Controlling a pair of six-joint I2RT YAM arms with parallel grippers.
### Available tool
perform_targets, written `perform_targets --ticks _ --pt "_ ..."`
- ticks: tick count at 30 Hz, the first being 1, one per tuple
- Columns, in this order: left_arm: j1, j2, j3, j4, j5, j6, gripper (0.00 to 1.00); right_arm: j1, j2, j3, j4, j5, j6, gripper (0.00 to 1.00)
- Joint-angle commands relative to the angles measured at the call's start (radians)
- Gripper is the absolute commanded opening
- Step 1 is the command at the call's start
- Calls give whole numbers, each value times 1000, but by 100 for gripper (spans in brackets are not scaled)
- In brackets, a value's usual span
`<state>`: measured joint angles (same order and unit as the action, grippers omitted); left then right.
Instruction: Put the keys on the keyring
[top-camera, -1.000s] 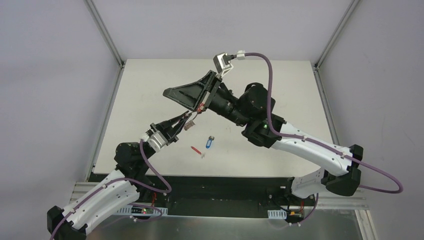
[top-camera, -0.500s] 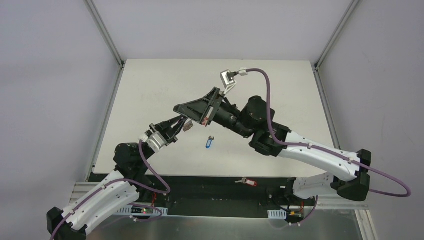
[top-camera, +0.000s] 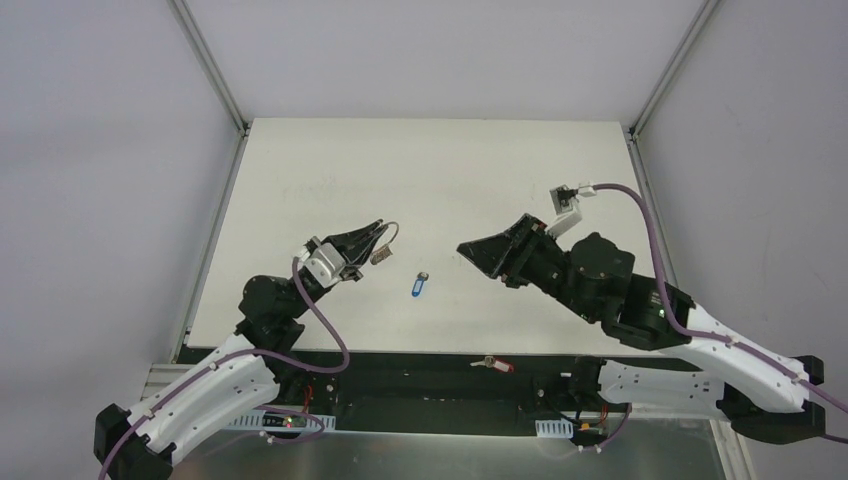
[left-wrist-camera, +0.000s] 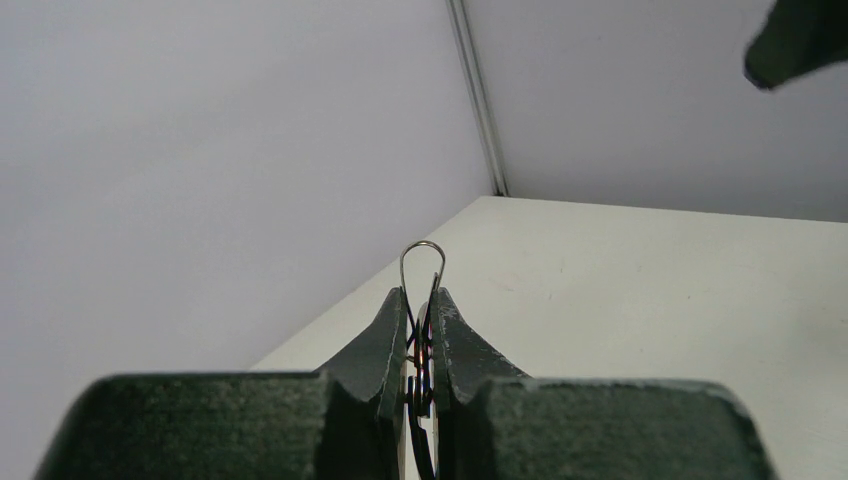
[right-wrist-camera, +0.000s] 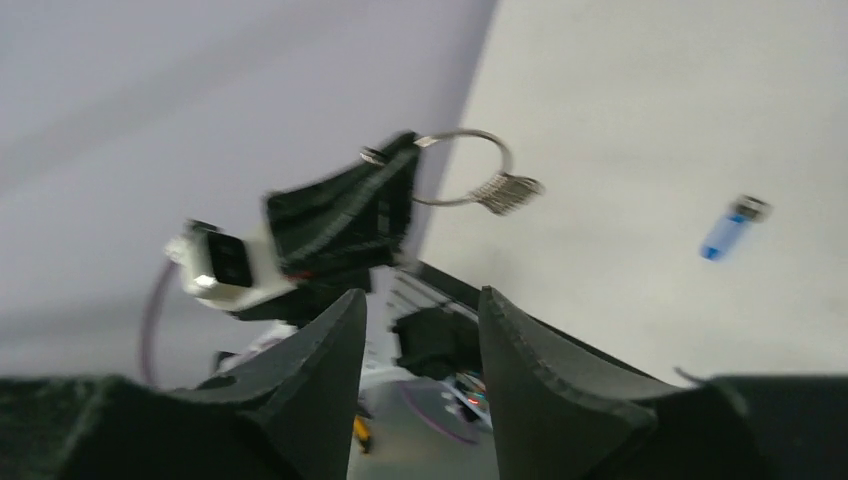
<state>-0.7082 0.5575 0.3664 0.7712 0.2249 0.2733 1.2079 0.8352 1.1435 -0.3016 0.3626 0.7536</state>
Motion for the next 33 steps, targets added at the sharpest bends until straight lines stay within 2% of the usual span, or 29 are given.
perform_targets --ticks 1,3,6,10,16,21,26,33 --pt "-8 4 64 -6 -93 -96 0 -1 -29 -46 -429 135 28 52" --pt "-8 3 64 -19 -130 -143 0 -1 -31 -82 -520 131 59 56" --pt "-8 7 73 -65 -188 -223 0 -2 -19 -157 -548 89 71 61" --pt "-8 21 117 -216 -219 -333 0 0 19 -228 -597 99 135 64" --pt "-8 21 169 -450 -261 -488 0 2 51 -359 -539 62 211 66" --pt "-7 -10 190 -574 -282 -558 0 38 126 -417 -514 72 260 58" --pt "-8 3 277 -760 -240 -611 0 92 205 -458 -458 100 314 55" --pt "-8 -45 302 -849 -226 -610 0 165 309 -463 -443 157 373 49"
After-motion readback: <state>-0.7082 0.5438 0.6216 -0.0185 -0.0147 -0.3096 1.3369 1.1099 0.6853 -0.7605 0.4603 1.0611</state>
